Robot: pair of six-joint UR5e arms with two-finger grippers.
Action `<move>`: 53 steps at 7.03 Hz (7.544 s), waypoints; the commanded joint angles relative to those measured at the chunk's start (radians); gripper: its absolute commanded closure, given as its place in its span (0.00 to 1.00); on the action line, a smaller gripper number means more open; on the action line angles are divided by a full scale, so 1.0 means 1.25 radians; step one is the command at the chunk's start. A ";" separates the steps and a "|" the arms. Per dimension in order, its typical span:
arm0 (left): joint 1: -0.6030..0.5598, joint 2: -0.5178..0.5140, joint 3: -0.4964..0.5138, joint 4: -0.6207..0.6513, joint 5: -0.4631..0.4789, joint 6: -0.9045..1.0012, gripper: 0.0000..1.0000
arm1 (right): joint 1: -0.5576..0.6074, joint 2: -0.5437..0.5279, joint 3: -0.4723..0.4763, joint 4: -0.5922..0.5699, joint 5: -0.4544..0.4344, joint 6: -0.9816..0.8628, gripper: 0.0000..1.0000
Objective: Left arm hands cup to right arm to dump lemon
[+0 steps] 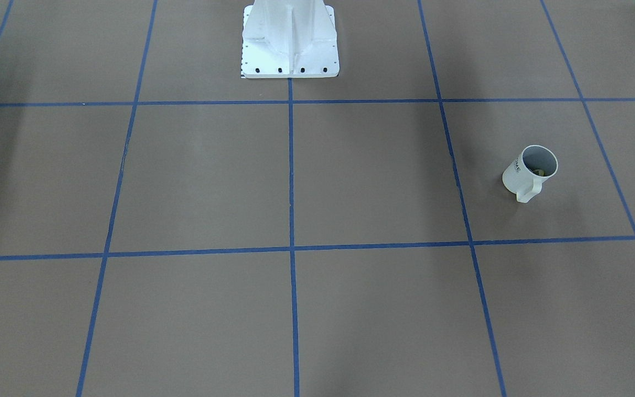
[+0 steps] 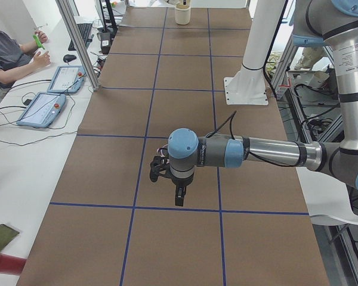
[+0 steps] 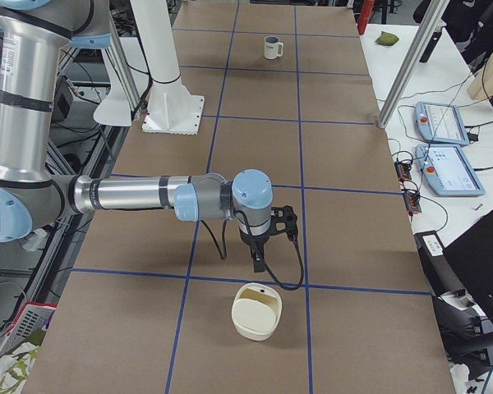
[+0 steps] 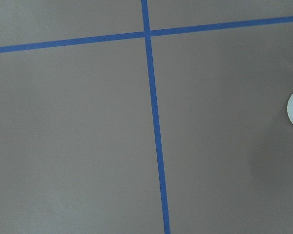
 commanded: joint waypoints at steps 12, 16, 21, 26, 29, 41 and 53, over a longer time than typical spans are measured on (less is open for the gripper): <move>-0.005 -0.098 -0.048 -0.099 -0.010 -0.056 0.00 | 0.009 0.021 0.061 0.282 0.017 0.061 0.00; 0.026 -0.091 -0.043 -0.103 -0.012 -0.119 0.00 | -0.133 0.097 0.043 0.361 0.049 0.155 0.01; 0.257 -0.097 0.077 -0.448 -0.001 -0.500 0.00 | -0.187 0.130 0.042 0.385 0.021 0.216 0.01; 0.428 -0.132 0.160 -0.596 0.150 -0.702 0.00 | -0.187 0.130 0.040 0.387 0.019 0.215 0.01; 0.433 -0.130 0.159 -0.595 0.150 -0.701 0.49 | -0.187 0.131 0.040 0.387 0.010 0.215 0.01; 0.422 -0.235 -0.077 -0.249 0.092 -0.707 1.00 | -0.210 0.219 0.007 0.447 0.006 0.215 0.01; 0.503 -0.879 0.230 -0.082 0.116 -1.081 1.00 | -0.771 0.574 -0.123 0.744 -0.762 0.331 0.02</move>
